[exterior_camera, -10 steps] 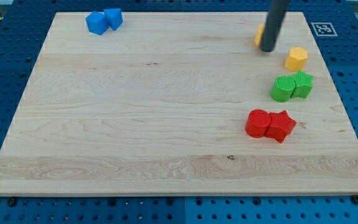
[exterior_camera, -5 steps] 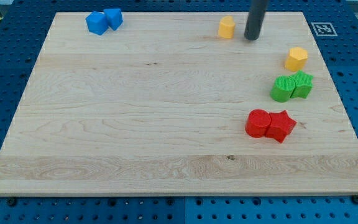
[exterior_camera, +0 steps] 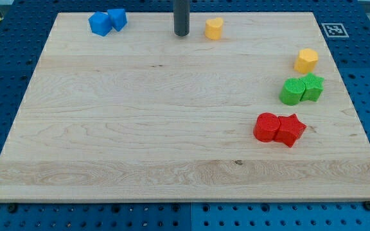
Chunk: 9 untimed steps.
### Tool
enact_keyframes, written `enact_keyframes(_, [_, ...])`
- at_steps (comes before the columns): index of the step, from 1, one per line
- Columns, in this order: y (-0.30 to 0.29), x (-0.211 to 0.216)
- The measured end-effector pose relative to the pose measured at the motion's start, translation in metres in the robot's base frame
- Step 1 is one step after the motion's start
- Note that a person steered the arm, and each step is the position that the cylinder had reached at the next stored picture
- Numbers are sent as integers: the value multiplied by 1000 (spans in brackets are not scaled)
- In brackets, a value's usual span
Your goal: Move yellow heart away from the yellow hexagon
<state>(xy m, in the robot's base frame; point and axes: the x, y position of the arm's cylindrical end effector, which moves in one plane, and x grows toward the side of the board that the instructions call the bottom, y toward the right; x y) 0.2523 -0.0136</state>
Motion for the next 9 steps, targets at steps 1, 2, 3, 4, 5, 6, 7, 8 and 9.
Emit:
enact_keyframes(1, [15,-32])
enact_keyframes(2, [35,-58])
enact_keyframes(3, [62,-57])
enact_keyframes(4, [49,-28])
enact_keyframes(5, [-26,-8])
enact_keyframes(6, [-71,-5])
enact_keyframes(7, [-63,-27])
enact_keyframes(8, [-36,-46])
enact_keyframes(9, [29,-52])
